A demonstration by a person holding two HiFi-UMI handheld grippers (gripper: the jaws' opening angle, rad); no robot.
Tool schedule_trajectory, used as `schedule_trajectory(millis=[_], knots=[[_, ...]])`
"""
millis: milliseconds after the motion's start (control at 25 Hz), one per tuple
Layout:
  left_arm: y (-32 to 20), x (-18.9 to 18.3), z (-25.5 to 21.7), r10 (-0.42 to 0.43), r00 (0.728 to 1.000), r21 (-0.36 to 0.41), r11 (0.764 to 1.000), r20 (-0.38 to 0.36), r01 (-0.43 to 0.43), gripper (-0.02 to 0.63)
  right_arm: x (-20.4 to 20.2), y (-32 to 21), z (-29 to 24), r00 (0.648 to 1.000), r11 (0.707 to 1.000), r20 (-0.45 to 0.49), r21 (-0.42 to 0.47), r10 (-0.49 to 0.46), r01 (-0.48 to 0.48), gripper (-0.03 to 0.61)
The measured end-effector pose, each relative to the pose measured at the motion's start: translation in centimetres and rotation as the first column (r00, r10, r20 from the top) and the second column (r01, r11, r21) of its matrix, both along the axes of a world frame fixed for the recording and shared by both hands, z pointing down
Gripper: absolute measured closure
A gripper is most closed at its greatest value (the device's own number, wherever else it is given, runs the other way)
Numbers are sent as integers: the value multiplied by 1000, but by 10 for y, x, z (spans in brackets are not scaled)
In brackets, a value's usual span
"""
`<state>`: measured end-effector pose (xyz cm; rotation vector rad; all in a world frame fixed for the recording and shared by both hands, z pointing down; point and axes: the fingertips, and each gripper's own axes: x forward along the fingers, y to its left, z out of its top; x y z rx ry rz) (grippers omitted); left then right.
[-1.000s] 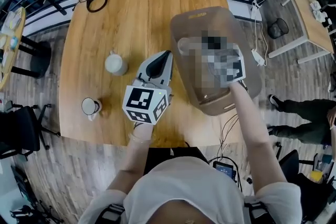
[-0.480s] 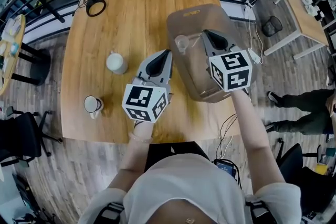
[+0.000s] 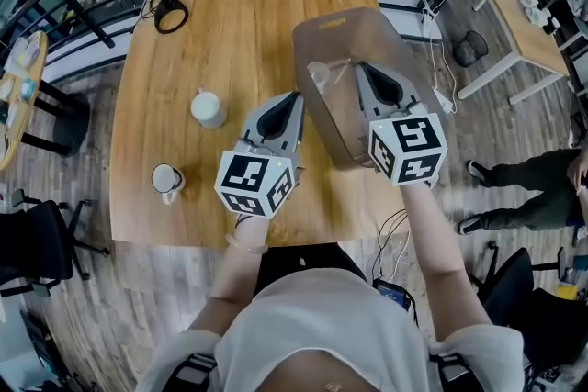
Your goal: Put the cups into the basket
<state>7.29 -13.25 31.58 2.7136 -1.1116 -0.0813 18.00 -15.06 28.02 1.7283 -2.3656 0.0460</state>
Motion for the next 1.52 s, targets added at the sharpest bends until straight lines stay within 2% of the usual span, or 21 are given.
schedule_trajectory(millis=[320, 560, 960, 1240, 1520], knots=[[22, -6, -7, 23, 1000, 25, 999, -5, -23, 607, -35, 40, -19, 999, 996, 28, 89, -22, 20, 568], [35, -15, -8, 23, 1000, 37, 999, -3, -23, 607, -57, 56, -12, 998, 995, 52, 90, -46, 41, 568], [51, -33, -1, -2, 1000, 31, 1000, -17, 3, 607, -93, 74, 6, 995, 992, 42, 94, -91, 87, 568], [68, -33, 14, 1, 1000, 11, 1000, -14, -1, 607, -98, 87, 24, 995, 992, 27, 95, -91, 88, 568], [72, -38, 21, 2, 1000, -7, 1000, -24, -2, 607, -100, 93, 38, 995, 996, 72, 61, -68, 64, 568]])
